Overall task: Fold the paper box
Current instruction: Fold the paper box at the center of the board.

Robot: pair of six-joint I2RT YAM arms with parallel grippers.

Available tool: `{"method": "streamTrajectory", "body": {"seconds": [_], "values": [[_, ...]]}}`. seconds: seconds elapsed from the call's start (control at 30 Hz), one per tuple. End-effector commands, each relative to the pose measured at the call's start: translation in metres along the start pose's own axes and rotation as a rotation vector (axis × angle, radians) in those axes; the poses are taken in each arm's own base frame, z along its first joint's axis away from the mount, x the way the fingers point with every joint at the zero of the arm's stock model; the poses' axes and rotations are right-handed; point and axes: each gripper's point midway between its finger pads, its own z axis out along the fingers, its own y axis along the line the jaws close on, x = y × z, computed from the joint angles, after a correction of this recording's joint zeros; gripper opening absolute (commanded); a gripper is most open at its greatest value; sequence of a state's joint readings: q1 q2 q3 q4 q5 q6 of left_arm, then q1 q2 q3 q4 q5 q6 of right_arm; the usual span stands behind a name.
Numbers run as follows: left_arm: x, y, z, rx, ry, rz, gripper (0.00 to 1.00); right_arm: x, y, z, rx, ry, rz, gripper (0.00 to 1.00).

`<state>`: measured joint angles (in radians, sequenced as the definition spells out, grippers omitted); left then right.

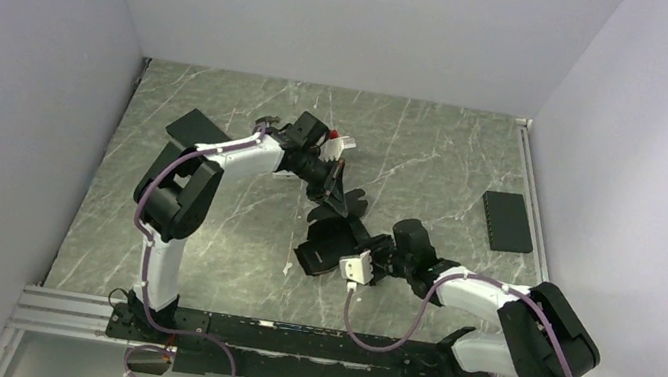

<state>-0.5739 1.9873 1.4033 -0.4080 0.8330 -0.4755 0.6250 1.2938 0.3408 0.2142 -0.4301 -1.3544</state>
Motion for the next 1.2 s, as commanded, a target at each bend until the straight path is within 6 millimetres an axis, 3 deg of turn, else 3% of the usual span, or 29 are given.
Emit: {"method": "streamTrajectory", "body": {"seconds": [0.0,0.83,1.0,1.17], "values": [[0.045,0.036,0.030,-0.127,0.133,-0.104,0.00,-0.023,-0.027,0.005,0.030,-0.105,-0.030,0.39],[0.043,0.036,0.029,-0.129,0.128,-0.094,0.00,-0.001,-0.005,0.005,-0.143,-0.023,-0.026,0.01],[0.038,0.031,0.027,-0.123,0.112,-0.084,0.00,-0.001,-0.003,0.005,-0.182,-0.026,-0.035,0.00],[0.032,0.025,0.022,-0.130,0.087,-0.069,0.12,-0.003,-0.001,0.006,-0.206,-0.035,-0.038,0.00]]}}
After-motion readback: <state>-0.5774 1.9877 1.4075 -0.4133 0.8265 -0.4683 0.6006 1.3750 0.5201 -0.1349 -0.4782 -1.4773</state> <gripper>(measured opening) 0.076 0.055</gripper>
